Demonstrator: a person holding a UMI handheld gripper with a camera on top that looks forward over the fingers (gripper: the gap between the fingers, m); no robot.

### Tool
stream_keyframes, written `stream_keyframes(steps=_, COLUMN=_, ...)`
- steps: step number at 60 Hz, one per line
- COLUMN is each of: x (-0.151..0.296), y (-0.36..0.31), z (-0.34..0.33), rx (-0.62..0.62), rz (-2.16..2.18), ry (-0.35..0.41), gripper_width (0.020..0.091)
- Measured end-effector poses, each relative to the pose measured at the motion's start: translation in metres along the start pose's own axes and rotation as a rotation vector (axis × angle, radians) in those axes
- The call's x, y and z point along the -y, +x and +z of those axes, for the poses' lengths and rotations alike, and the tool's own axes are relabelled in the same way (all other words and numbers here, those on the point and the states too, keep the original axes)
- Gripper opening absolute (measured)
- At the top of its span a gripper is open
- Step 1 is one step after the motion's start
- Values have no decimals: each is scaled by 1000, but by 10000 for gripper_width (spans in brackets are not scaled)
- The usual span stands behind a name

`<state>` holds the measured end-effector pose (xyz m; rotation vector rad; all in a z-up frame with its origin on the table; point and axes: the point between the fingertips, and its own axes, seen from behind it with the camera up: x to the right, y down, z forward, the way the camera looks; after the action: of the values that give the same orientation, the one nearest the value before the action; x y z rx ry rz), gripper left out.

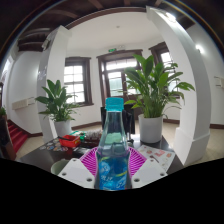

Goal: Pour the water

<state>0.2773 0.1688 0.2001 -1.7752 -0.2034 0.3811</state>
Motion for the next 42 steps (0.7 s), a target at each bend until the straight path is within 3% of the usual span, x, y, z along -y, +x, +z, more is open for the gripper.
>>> stream_keyframes(steps=12, x=-37, y=7, z=2, rx=-24, rz=-96, ry=-14, gripper_width=380)
stream_keyframes(steps=14, x=-38, y=5, z=6, rx=-18, rz=-104, ry=22, gripper_width=368)
stream_keyframes(steps=26, x=-39, y=7, z=5, rx=-25, rz=-104, ry=22, gripper_width=395)
stream_keyframes(steps=27, x=-39, y=7, z=5, rx=-28, rz=-103, ry=20, gripper_width=437)
stream_keyframes(steps=36, x=-42, y=9, z=-3, rx=-63, rz=-83, ry=-1, gripper_width=538)
stream_keyframes(steps=40, x=-48, y=6, z=-10, rx=-72, rz=-67, ry=-28, gripper_width=649)
stream_keyframes(steps=42, x=-48, y=3, z=-14, rx=-77, rz=-64, ry=-25, gripper_width=770)
